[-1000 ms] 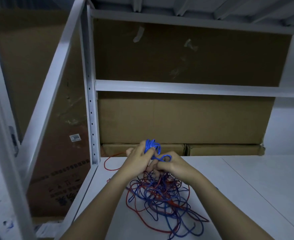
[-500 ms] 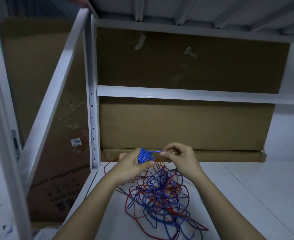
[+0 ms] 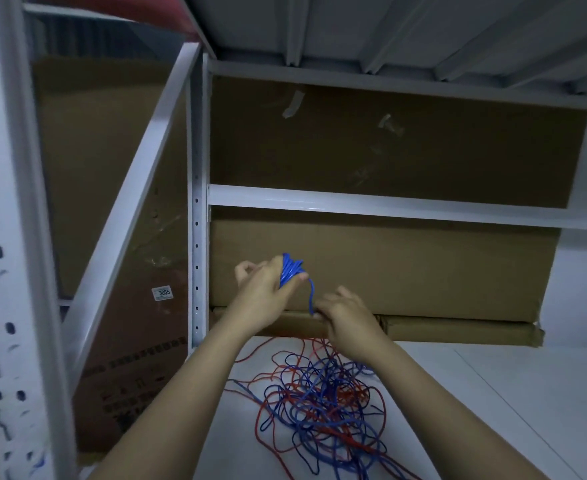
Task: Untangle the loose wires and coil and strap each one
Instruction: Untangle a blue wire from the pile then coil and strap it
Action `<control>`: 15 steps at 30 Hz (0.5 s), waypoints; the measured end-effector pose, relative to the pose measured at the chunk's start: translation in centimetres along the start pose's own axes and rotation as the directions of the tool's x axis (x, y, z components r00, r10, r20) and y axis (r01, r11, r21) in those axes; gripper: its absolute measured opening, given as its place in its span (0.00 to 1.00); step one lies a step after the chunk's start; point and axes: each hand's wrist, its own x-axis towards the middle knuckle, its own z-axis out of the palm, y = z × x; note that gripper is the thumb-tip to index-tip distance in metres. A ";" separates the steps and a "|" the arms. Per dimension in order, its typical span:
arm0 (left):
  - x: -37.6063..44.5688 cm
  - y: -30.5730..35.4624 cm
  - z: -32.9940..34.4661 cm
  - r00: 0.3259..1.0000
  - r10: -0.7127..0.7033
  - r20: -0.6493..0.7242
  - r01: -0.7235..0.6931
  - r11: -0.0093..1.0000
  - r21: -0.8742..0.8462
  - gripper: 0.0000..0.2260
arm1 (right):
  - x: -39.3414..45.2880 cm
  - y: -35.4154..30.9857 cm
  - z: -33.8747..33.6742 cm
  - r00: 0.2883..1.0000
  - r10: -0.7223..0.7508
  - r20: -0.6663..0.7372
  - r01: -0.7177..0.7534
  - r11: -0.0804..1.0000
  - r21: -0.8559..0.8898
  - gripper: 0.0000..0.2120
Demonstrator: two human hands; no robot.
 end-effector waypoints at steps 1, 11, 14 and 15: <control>0.3 0.4 0.0 0.999 -0.017 -0.027 0.016 1.000 -0.021 0.11 | 0.2 -0.6 0.0 0.997 0.059 0.052 -0.065 0.989 0.133 0.10; 1.6 1.0 -0.6 0.979 -0.171 -0.115 0.162 0.983 -0.082 0.14 | 1.1 0.7 -4.9 0.912 0.372 -0.174 -0.094 0.600 0.794 0.14; 1.4 0.8 -0.4 0.980 -0.200 0.001 0.196 0.957 -0.213 0.13 | 2.4 1.1 -6.1 0.854 0.350 -0.385 -0.026 0.768 0.640 0.07; 1.2 0.9 -0.4 0.982 -0.173 0.070 0.186 0.929 -0.319 0.13 | 2.8 1.2 -6.2 0.817 0.358 -0.451 -0.021 0.801 0.598 0.06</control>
